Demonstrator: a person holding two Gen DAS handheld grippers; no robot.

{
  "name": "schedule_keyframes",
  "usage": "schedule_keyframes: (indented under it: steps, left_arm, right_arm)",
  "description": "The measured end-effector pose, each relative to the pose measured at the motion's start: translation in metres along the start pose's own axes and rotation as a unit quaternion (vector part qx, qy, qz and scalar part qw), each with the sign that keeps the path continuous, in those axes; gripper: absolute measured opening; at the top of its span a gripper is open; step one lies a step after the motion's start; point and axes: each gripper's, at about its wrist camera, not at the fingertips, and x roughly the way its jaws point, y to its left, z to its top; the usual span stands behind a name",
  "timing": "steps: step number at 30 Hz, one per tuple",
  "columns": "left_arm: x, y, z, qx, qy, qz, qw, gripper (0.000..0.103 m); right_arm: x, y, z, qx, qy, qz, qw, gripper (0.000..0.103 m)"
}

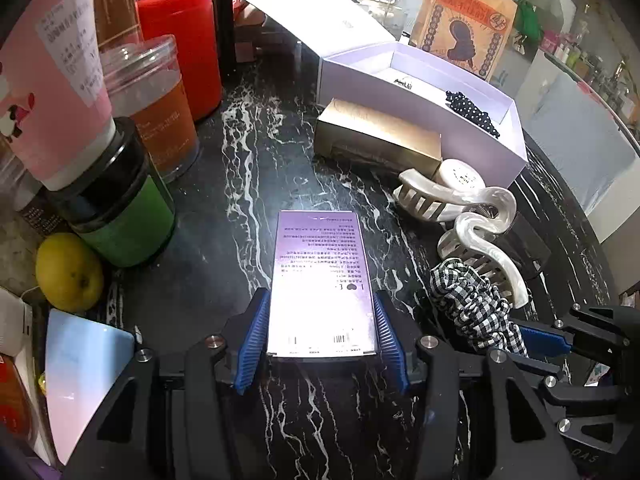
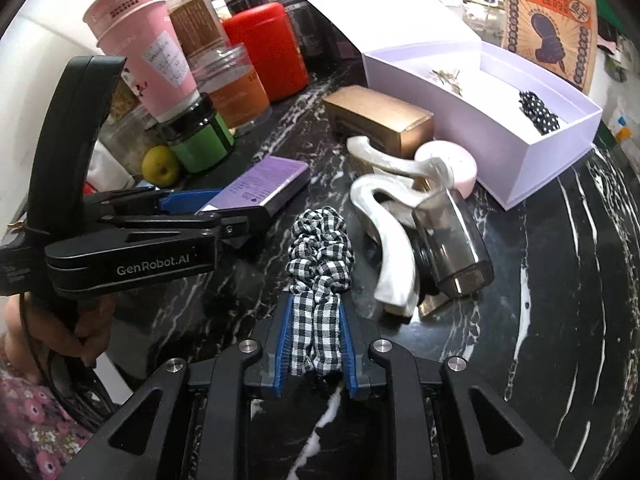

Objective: Organize rigid objects
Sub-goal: 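Grasp the purple product card with the left tool while the right tool holds the gingham scrunchie, then carry the purple card and gingham scrunchie with both tools into the lavender box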

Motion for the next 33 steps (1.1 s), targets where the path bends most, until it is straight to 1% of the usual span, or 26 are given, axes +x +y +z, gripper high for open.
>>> schedule_keyframes:
  steps: [5, 10, 12, 15, 19, 22, 25, 33]
  left_arm:
    - [-0.009, 0.0, 0.002, 0.005, -0.011, -0.001, 0.9999, 0.051]
    - [-0.026, 0.002, 0.01, 0.001, -0.034, -0.007, 0.9994, 0.051]
    - [-0.035, -0.001, 0.015, 0.007, -0.051, -0.005, 0.9987, 0.051]
    - [-0.042, -0.005, 0.022, 0.012, -0.065, -0.01, 0.9978, 0.051]
    - [-0.048, -0.019, 0.032, 0.039, -0.079, -0.017, 0.996, 0.051]
    - [-0.047, -0.029, 0.037, 0.048, -0.077, -0.027, 0.9955, 0.051]
    - [-0.045, -0.039, 0.04, 0.053, -0.073, -0.045, 0.9949, 0.051]
    - [-0.039, -0.068, 0.048, 0.078, -0.071, -0.07, 0.9919, 0.051]
  right_arm:
    - [-0.007, 0.002, 0.002, -0.001, -0.011, 0.002, 1.0, 0.021]
    - [-0.019, 0.0, 0.004, 0.001, -0.027, 0.001, 1.0, 0.021]
    - [-0.027, -0.001, 0.006, 0.001, -0.041, -0.002, 0.999, 0.021]
    - [-0.038, -0.005, 0.009, 0.007, -0.063, -0.01, 0.998, 0.021]
    - [-0.049, -0.008, 0.014, 0.011, -0.079, -0.018, 0.997, 0.021]
    - [-0.055, -0.012, 0.015, 0.014, -0.086, -0.037, 0.995, 0.021]
    - [-0.059, -0.02, 0.013, 0.028, -0.09, -0.045, 0.994, 0.021]
    - [-0.075, -0.045, 0.003, 0.064, -0.103, -0.073, 0.99, 0.021]
